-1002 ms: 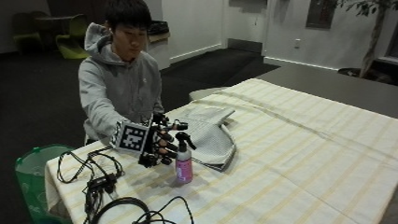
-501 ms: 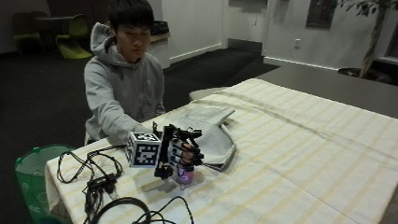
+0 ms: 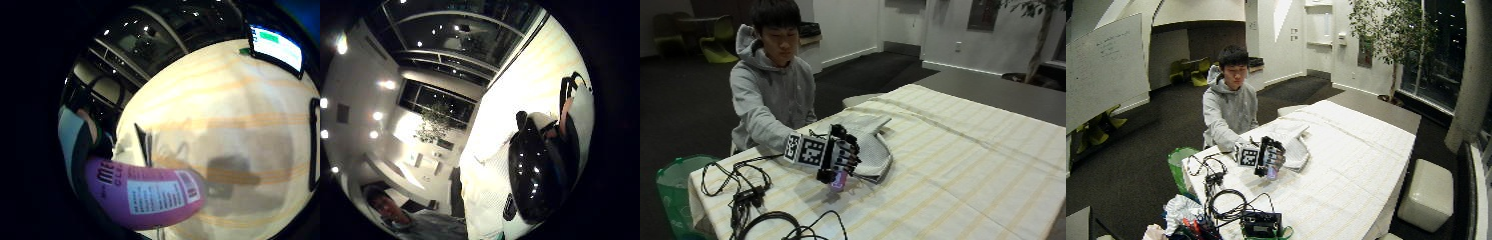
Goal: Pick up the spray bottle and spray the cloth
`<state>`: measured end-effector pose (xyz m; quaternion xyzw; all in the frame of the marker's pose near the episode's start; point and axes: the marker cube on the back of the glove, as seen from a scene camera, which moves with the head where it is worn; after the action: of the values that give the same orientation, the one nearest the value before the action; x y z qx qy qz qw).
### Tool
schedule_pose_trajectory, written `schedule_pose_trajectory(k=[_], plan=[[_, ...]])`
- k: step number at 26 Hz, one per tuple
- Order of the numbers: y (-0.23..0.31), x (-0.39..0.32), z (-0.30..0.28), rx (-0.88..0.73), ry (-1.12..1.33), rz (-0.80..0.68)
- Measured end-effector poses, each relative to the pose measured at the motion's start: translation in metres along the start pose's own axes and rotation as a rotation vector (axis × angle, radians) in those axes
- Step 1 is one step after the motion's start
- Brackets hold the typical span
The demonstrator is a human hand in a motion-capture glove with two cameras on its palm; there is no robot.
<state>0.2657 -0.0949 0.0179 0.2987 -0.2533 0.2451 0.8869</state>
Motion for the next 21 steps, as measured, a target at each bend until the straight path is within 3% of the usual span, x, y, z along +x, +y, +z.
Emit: schedule_pose_trajectory(k=[14, 21], plan=[[0.030, -0.147, 0.014, -0.506, 0.483, -0.237], [0.057, -0.201, 0.027, -0.609, 0.707, -0.325]])
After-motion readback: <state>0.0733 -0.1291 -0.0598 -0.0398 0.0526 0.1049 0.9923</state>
